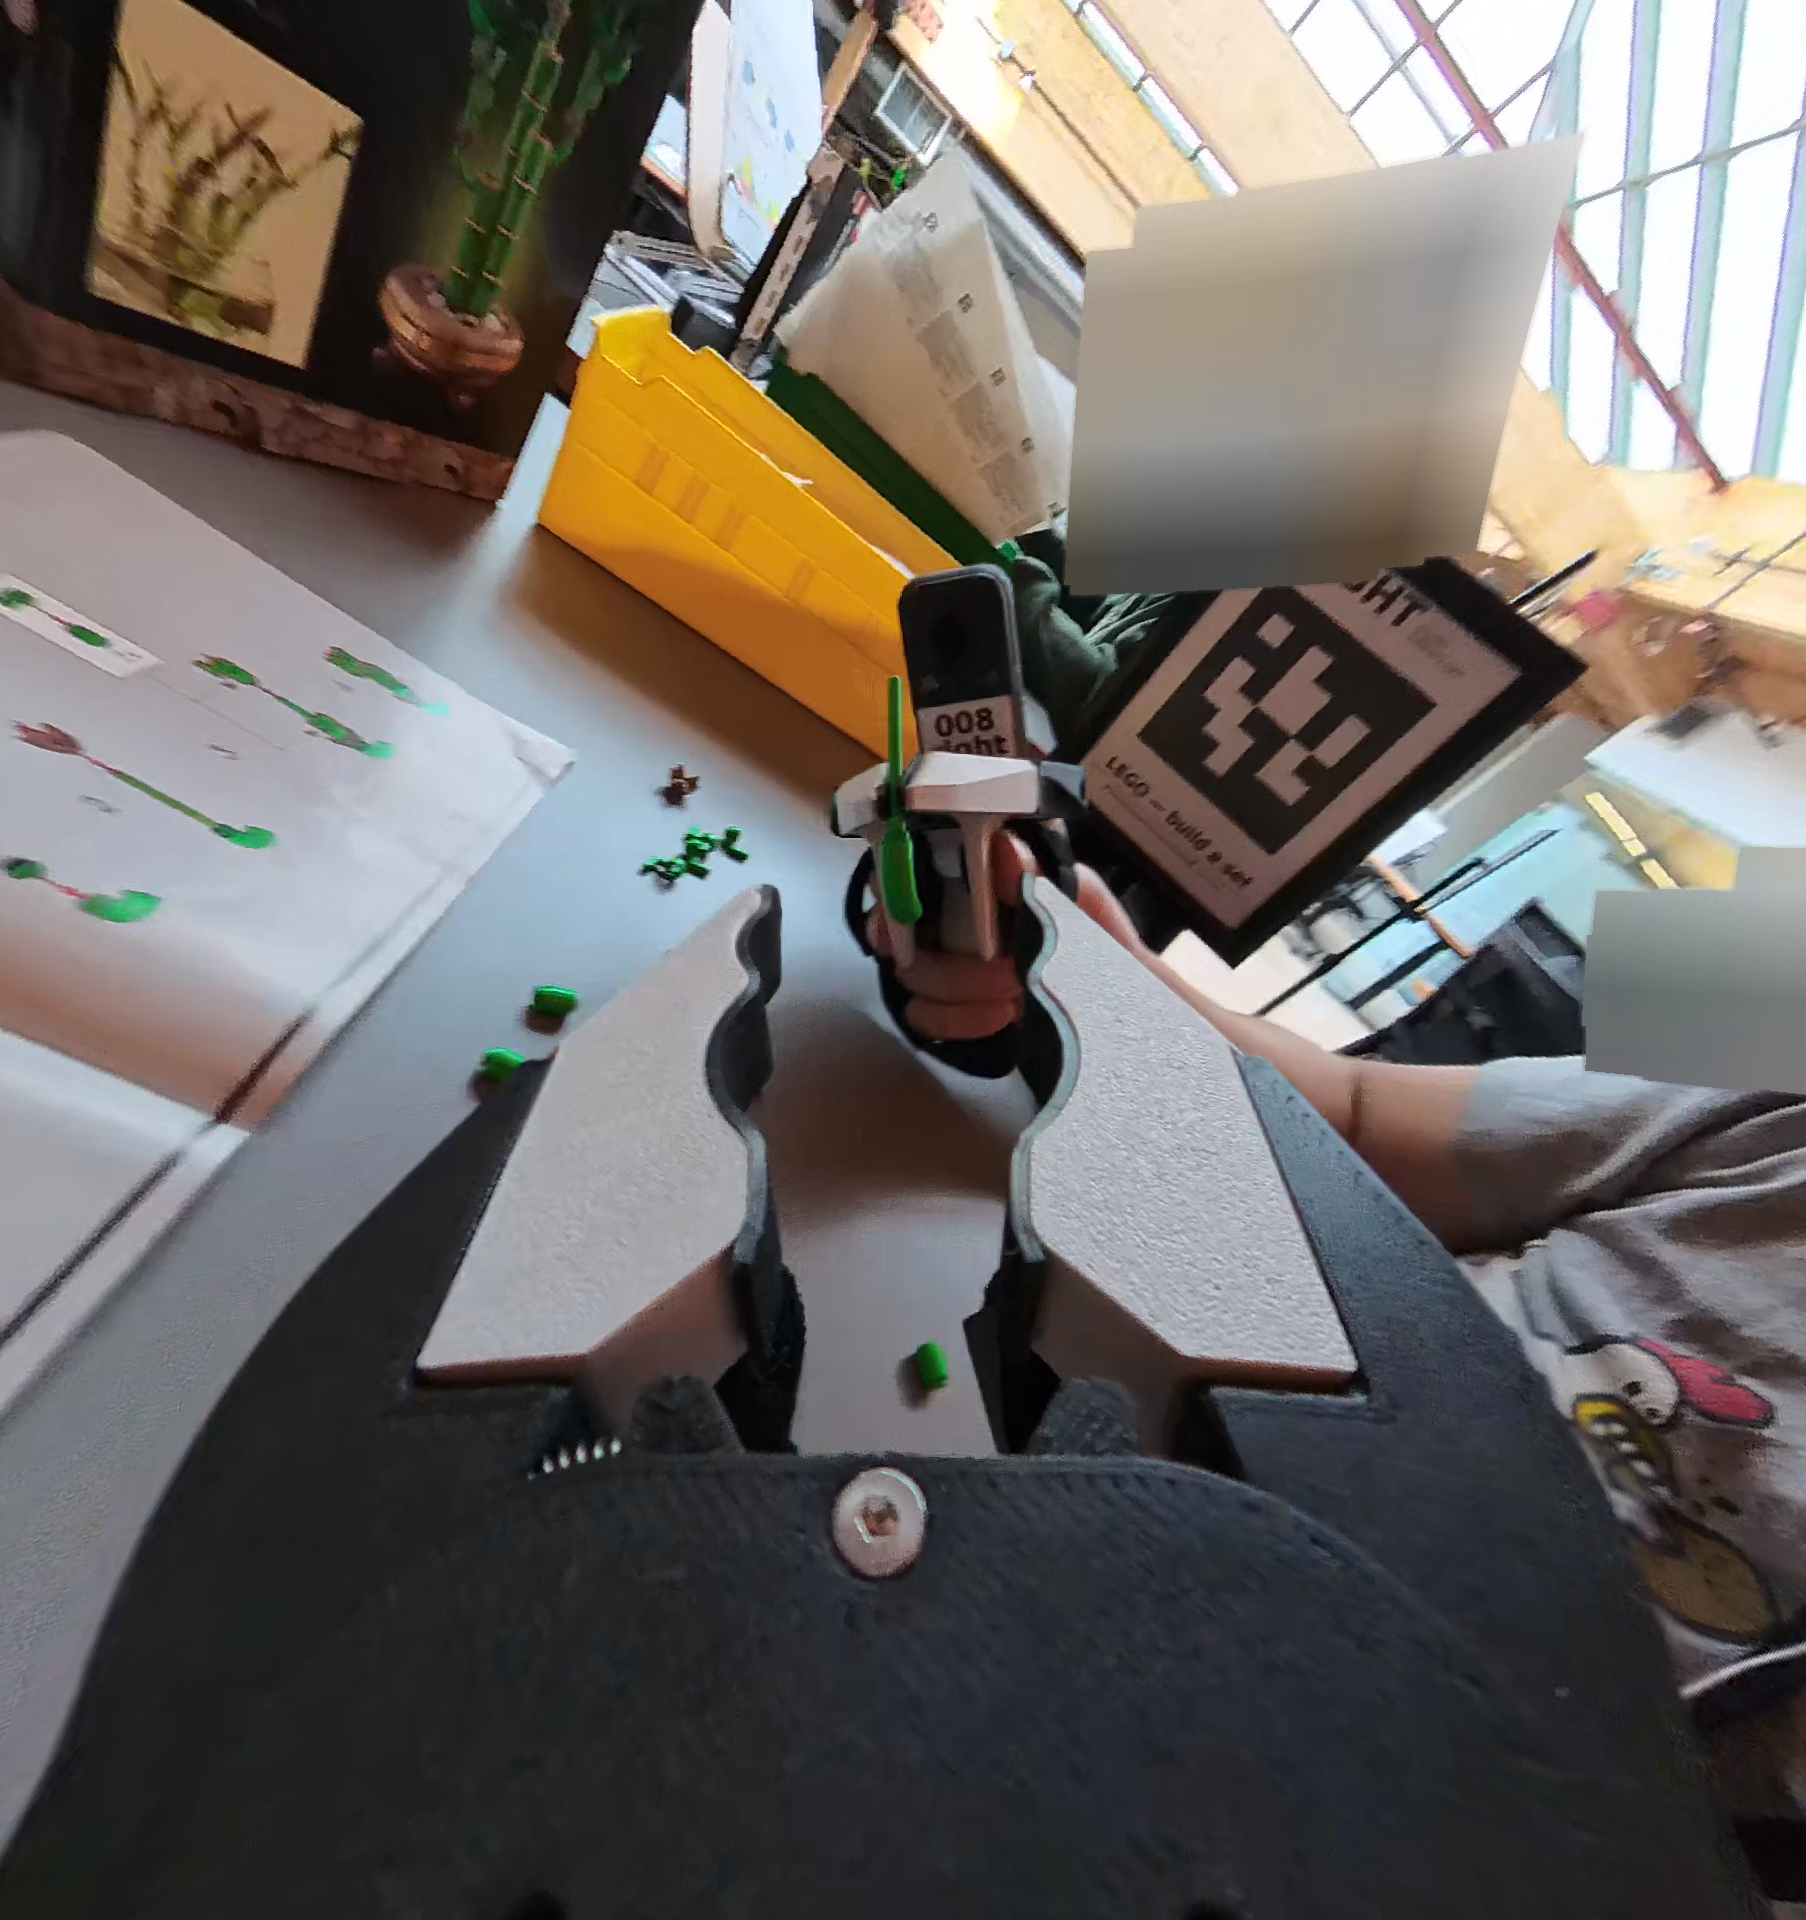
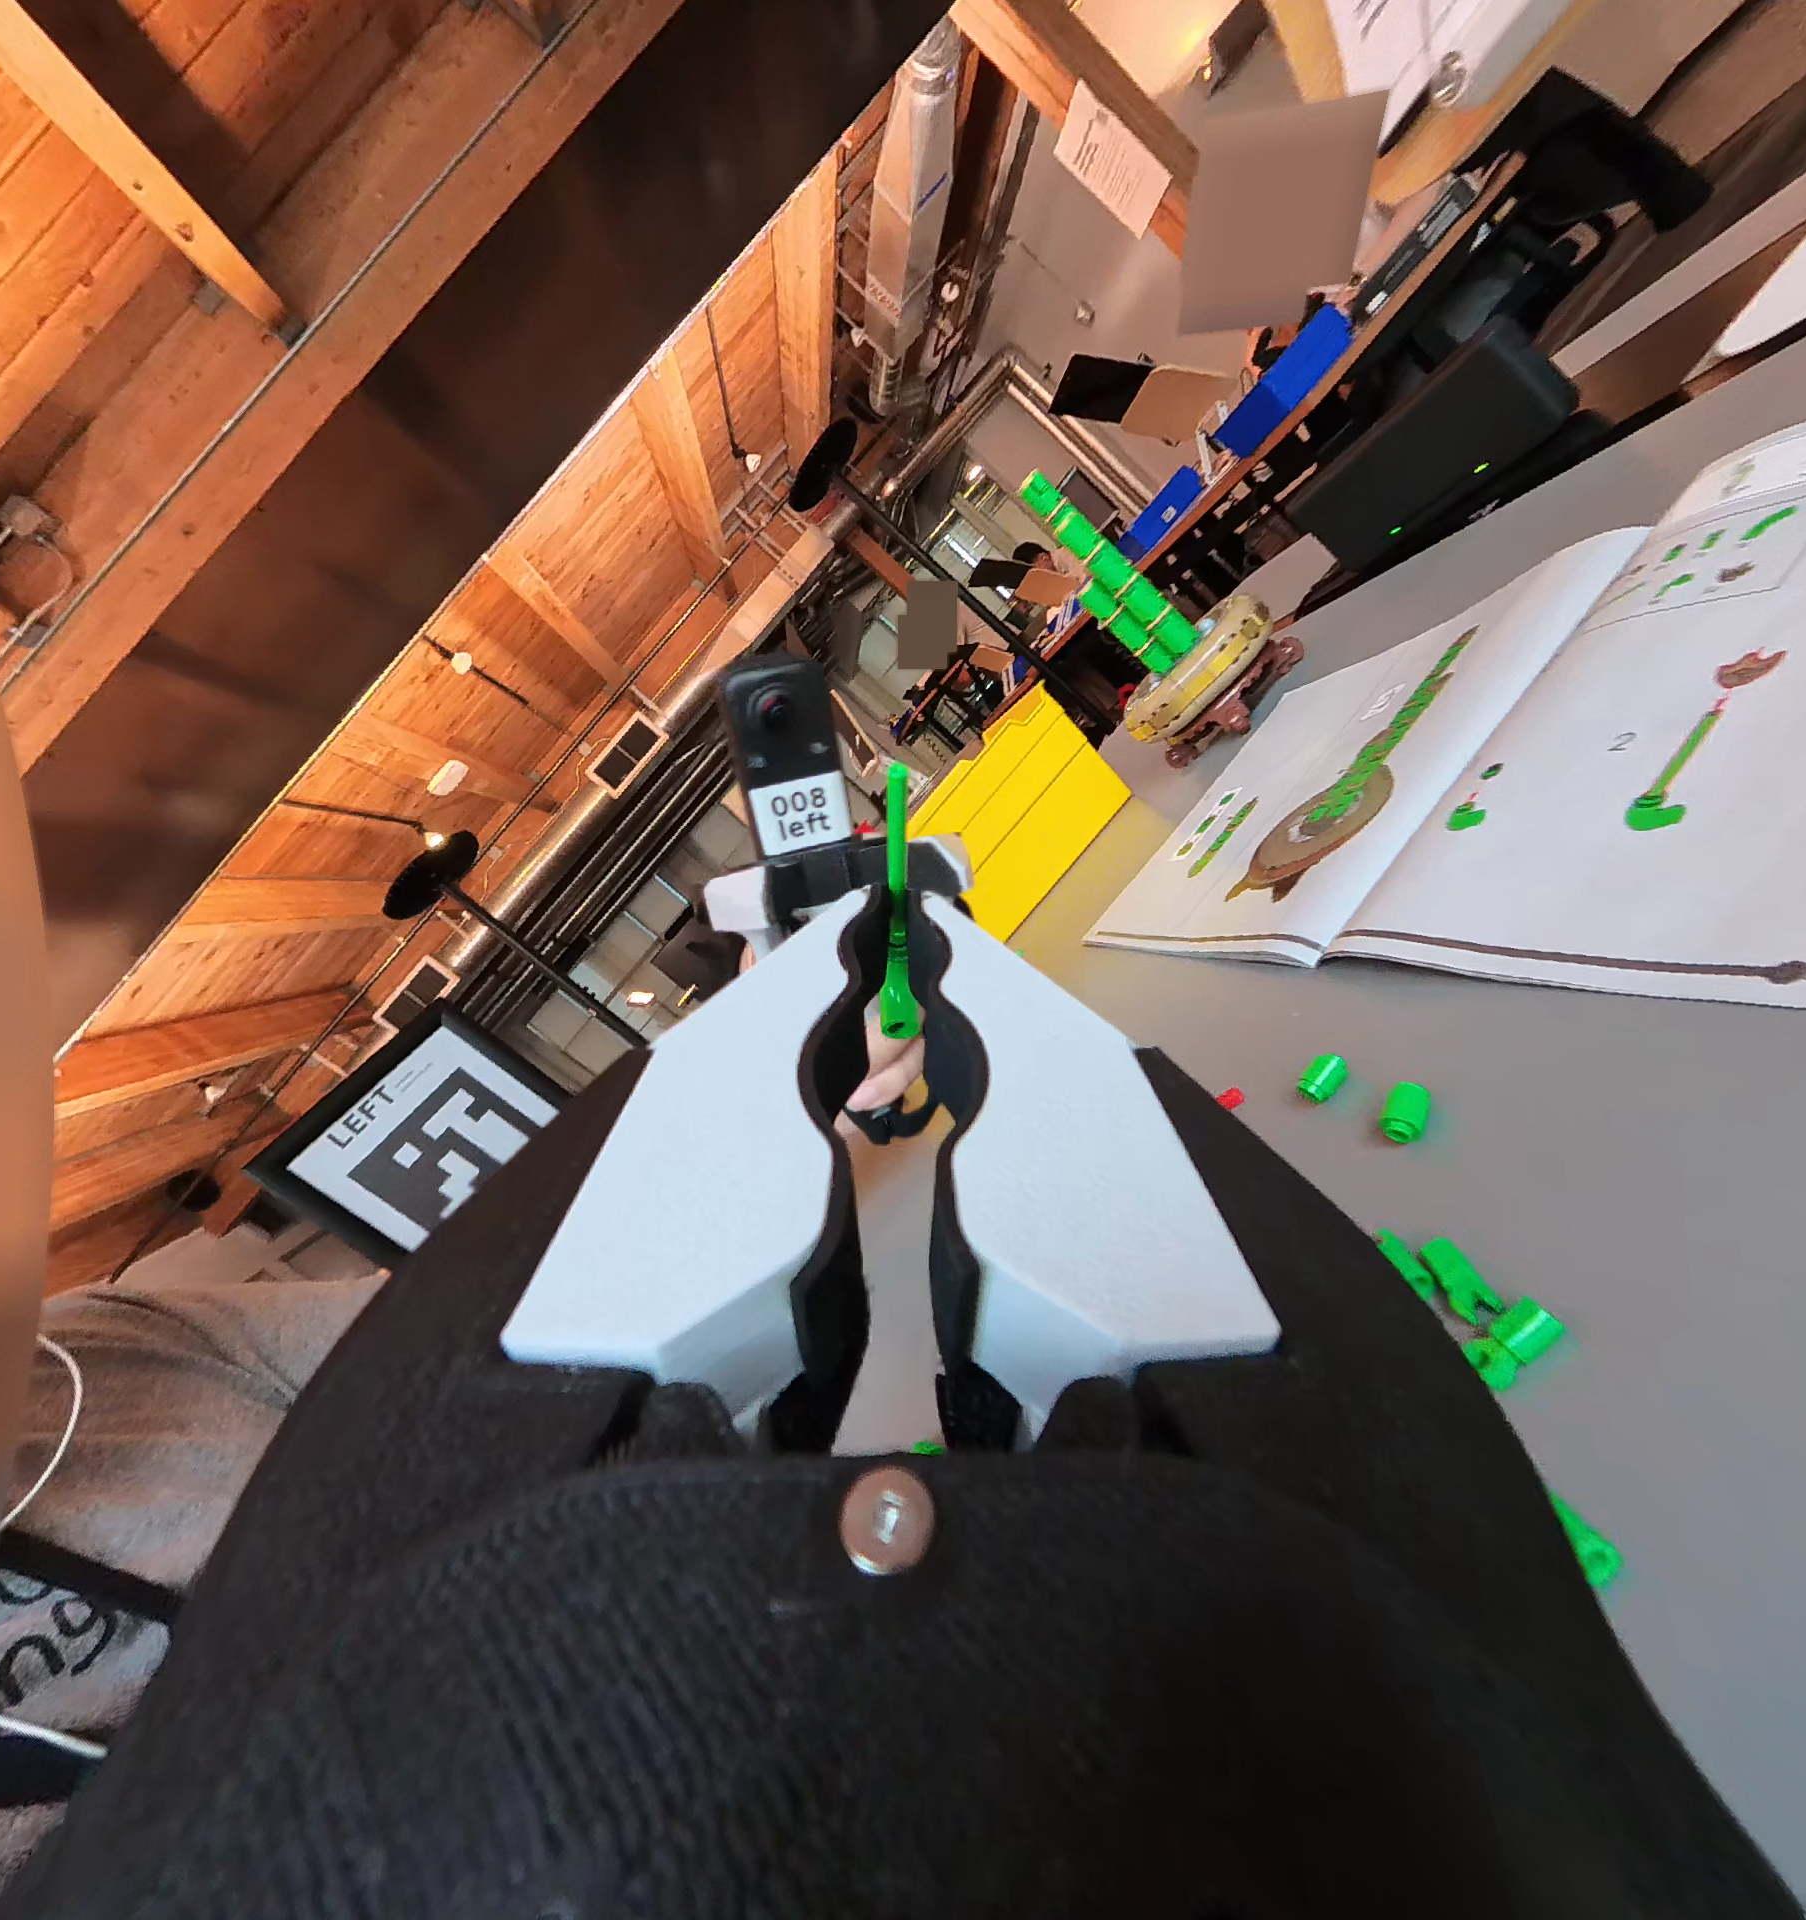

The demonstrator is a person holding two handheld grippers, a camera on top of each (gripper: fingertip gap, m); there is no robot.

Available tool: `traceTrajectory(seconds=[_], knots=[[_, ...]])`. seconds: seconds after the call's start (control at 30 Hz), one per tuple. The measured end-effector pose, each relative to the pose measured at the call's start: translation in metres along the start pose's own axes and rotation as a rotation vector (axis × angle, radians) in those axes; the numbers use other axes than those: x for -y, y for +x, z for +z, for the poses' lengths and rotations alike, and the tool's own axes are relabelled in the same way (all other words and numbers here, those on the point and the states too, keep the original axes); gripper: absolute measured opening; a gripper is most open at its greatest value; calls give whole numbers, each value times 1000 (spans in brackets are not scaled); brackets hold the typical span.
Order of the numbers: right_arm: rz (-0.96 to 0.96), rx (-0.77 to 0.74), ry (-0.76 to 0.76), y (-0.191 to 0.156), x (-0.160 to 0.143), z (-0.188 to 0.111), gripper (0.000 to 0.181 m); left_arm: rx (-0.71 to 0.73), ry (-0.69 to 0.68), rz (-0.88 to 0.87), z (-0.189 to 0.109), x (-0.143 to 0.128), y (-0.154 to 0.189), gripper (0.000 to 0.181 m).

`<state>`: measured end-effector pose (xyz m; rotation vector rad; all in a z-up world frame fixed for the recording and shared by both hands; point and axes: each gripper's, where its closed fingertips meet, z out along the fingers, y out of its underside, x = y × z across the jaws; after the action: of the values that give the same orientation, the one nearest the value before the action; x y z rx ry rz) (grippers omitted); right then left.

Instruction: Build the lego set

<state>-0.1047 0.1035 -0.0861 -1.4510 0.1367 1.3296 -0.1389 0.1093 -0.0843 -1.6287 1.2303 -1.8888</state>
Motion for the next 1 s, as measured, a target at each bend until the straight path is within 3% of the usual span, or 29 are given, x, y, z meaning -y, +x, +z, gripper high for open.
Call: traceTrajectory(seconds=[0.3, 0.47, 0.63, 1.0], knots=[[-46, 70, -74, -14, -15, 11, 0, -72, -101, -71, 26, -27, 7, 41], [-55, 93, -88, -18, -18, 14, 0, -145, -97, -94, 27, -30, 15, 4], [-73, 127, -66, -24, -14, 15, 0, -227, -80, -160, 25, -25, 24, 4], [-75, 104, -27, -21, -10, 15, 0, -153, -96, -92, 27, -28, 19, 4]])
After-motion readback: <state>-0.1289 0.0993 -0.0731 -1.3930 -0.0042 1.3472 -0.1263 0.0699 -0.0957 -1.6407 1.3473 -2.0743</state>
